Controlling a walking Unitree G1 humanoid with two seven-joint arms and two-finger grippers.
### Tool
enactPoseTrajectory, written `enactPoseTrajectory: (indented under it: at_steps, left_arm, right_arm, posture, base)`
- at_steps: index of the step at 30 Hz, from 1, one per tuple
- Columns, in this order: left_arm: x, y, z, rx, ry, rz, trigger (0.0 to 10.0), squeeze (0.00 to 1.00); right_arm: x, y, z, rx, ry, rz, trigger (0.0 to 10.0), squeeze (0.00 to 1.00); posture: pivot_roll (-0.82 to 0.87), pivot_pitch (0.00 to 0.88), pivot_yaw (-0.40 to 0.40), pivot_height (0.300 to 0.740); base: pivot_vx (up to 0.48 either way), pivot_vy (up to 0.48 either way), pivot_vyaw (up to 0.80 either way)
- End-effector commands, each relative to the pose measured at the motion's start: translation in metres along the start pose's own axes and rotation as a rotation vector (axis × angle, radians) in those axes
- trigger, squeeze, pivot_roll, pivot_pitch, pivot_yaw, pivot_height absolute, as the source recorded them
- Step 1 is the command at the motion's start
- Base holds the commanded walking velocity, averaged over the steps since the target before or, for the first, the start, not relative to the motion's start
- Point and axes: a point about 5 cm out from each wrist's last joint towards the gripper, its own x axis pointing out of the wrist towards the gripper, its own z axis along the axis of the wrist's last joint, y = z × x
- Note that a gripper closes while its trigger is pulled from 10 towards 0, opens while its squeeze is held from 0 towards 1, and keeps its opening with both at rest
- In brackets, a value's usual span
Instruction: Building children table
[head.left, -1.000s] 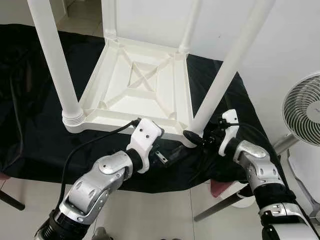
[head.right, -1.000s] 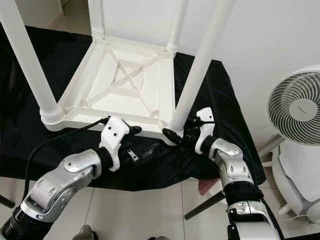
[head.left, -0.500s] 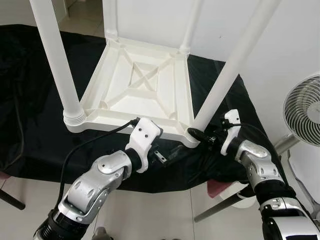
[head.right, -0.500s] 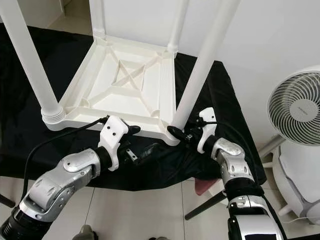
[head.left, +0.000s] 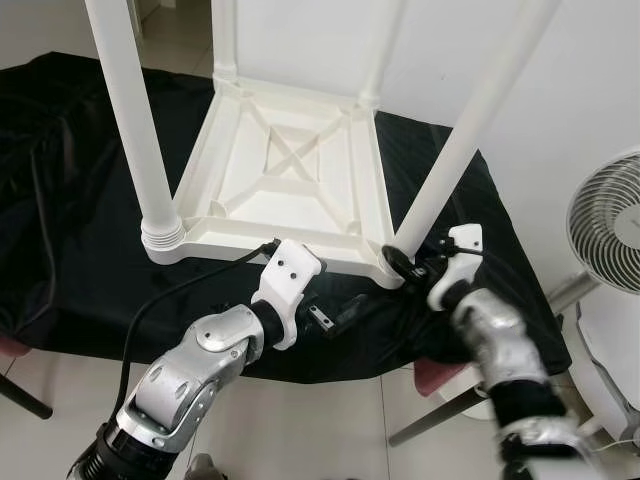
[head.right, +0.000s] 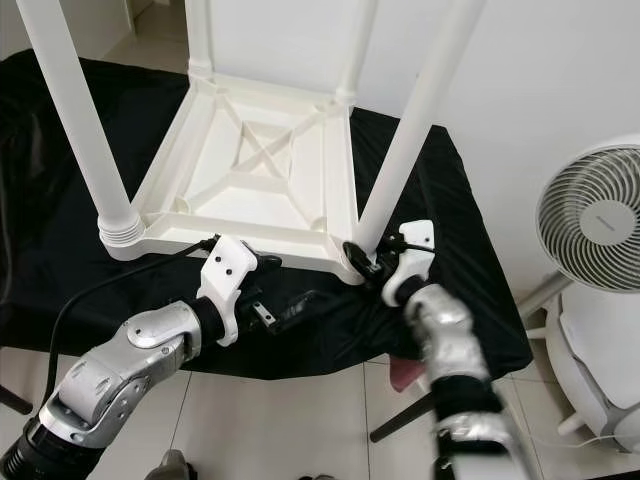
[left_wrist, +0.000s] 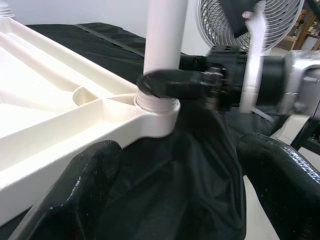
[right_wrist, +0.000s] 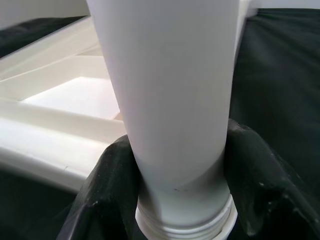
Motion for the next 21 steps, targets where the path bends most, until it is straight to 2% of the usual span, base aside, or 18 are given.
enactPoseTrajectory:
  at_steps: [1, 2, 3, 5, 7, 10, 11, 13, 15, 18, 19, 20, 21]
  left_arm:
    - [0.001, -0.007, -0.001, -0.004, 0.006, -0.071, 10.0, 0.00]
    - [0.001, -0.007, -0.001, -0.004, 0.006, -0.074, 10.0, 0.00]
    - [0.001, -0.007, -0.001, -0.004, 0.006, -0.074, 10.0, 0.00]
    - [0.002, -0.007, -0.001, -0.005, 0.007, -0.079, 10.0, 0.00]
    - [0.002, -0.007, -0.001, -0.005, 0.007, -0.079, 10.0, 0.00]
    - [0.003, -0.008, -0.001, -0.005, 0.005, -0.083, 10.0, 0.00]
    - [0.003, -0.008, -0.001, -0.005, 0.005, -0.083, 10.0, 0.00]
    - [0.003, -0.008, 0.000, -0.004, 0.003, -0.082, 10.0, 0.00]
    - [0.003, -0.007, 0.000, -0.003, 0.002, -0.080, 10.0, 0.00]
    - [0.003, -0.007, 0.000, -0.003, 0.002, -0.075, 10.0, 0.00]
    - [0.003, -0.006, 0.000, -0.003, 0.002, -0.073, 10.0, 0.00]
    - [0.003, -0.006, 0.000, -0.002, 0.001, -0.072, 10.0, 0.00]
    - [0.003, -0.006, 0.001, -0.002, 0.000, -0.071, 10.0, 0.00]
  right_arm:
    - [-0.007, -0.014, -0.007, 0.008, 0.050, -0.155, 10.0, 0.00]
    - [-0.008, -0.013, -0.006, 0.003, 0.039, -0.234, 10.0, 0.00]
    - [-0.008, -0.013, -0.006, 0.003, 0.039, -0.234, 10.0, 0.00]
    - [-0.011, -0.010, -0.004, -0.020, 0.027, -0.355, 10.0, 0.00]
    - [-0.011, -0.010, -0.004, -0.020, 0.027, -0.355, 10.0, 0.00]
    - [-0.015, 0.001, -0.007, -0.025, 0.040, -0.519, 10.0, 0.00]
    - [-0.015, 0.001, -0.007, -0.025, 0.040, -0.519, 10.0, 0.00]
    - [-0.017, 0.014, -0.008, -0.021, 0.049, -0.530, 10.0, 0.00]
    - [-0.017, 0.019, -0.008, -0.024, 0.054, -0.521, 10.0, 0.00]
    - [-0.017, 0.022, -0.008, -0.026, 0.067, -0.509, 10.0, 0.00]
    - [-0.017, 0.020, -0.007, -0.028, 0.066, -0.511, 10.0, 0.35]
    - [-0.016, 0.018, -0.006, -0.022, 0.061, -0.510, 10.0, 1.00]
    - [-0.016, 0.017, -0.005, -0.021, 0.055, -0.507, 10.0, 1.00]
  posture:
    - [0.09, 0.115, -0.118, 0.740]
    - [0.08, 0.115, -0.115, 0.740]
    - [0.08, 0.115, -0.115, 0.740]
    - [0.08, 0.114, -0.115, 0.740]
    - [0.08, 0.114, -0.115, 0.740]
    - [0.08, 0.110, -0.115, 0.740]
    - [0.08, 0.110, -0.115, 0.740]
    - [0.08, 0.108, -0.115, 0.740]
    - [0.08, 0.108, -0.115, 0.740]
    - [0.09, 0.105, -0.122, 0.740]
    - [0.09, 0.105, -0.122, 0.740]
    - [0.09, 0.105, -0.122, 0.740]
    - [0.09, 0.105, -0.122, 0.740]
  base:
    - [0.000, 0.000, 0.00]
    - [0.000, 0.000, 0.00]
    - [0.000, 0.000, 0.00]
    - [0.000, 0.000, 0.00]
    - [0.000, 0.000, 0.00]
    - [0.000, 0.000, 0.00]
    - [0.000, 0.000, 0.00]
    - [0.000, 0.000, 0.00]
    - [0.000, 0.000, 0.00]
    - [0.000, 0.000, 0.00]
    - [0.000, 0.000, 0.00]
    - [0.000, 0.000, 0.00]
    - [0.000, 0.000, 0.00]
